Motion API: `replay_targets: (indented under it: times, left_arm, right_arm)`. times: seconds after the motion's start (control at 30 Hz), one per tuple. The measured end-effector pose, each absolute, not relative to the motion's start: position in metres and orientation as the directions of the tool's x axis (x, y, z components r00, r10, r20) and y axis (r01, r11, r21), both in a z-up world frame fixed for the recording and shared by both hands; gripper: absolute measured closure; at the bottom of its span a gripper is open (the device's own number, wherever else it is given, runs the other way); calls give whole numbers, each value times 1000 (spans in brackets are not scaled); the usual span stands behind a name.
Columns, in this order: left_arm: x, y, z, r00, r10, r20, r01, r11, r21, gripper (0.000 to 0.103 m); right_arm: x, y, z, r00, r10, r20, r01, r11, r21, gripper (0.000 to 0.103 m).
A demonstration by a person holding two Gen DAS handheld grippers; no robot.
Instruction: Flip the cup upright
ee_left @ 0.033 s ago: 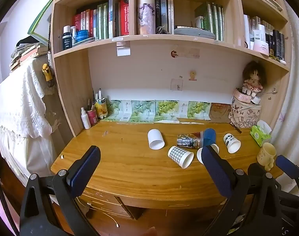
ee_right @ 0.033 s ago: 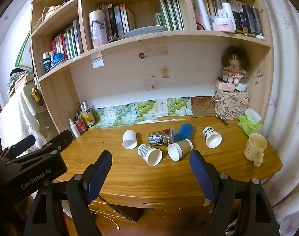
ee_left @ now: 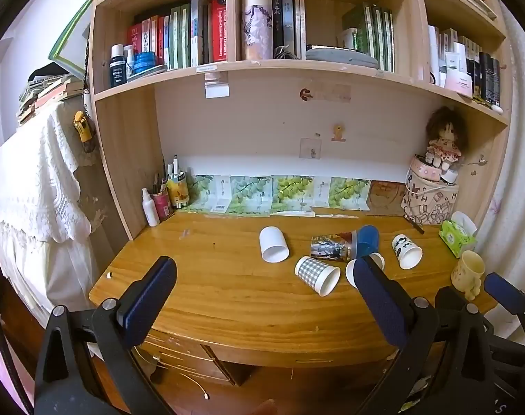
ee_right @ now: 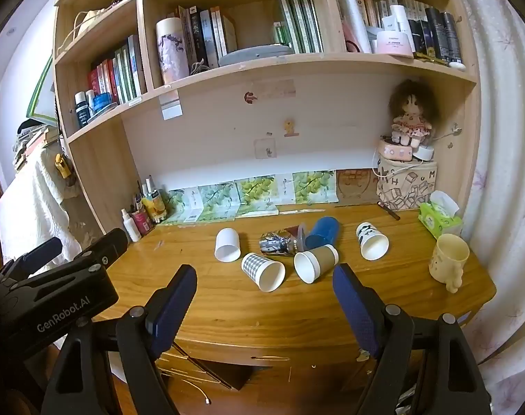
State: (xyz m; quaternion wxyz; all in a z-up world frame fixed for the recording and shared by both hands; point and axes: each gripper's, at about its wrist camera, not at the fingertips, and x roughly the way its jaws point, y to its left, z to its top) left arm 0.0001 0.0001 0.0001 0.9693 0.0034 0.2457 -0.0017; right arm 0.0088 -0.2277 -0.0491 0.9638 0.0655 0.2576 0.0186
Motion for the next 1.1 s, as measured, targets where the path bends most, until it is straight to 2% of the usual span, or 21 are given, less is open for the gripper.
replay_targets:
  times: [0.67, 0.87, 1.1]
  left_arm:
    - [10, 18, -9, 858, -20, -513, 16, 1000, -13, 1]
    - [9, 34, -10, 847, -65, -527, 48, 998, -45, 1]
    - [3, 40, -7, 850, -85, -520, 88, 996, -19, 1]
  right_arm:
    - [16, -216, -52, 852, 60, -520, 11, 991, 131, 21]
    - [16, -195, -49, 829, 33, -558, 24, 995, 96, 21]
    - [11, -168, -52, 811, 20, -585, 8, 999, 46, 21]
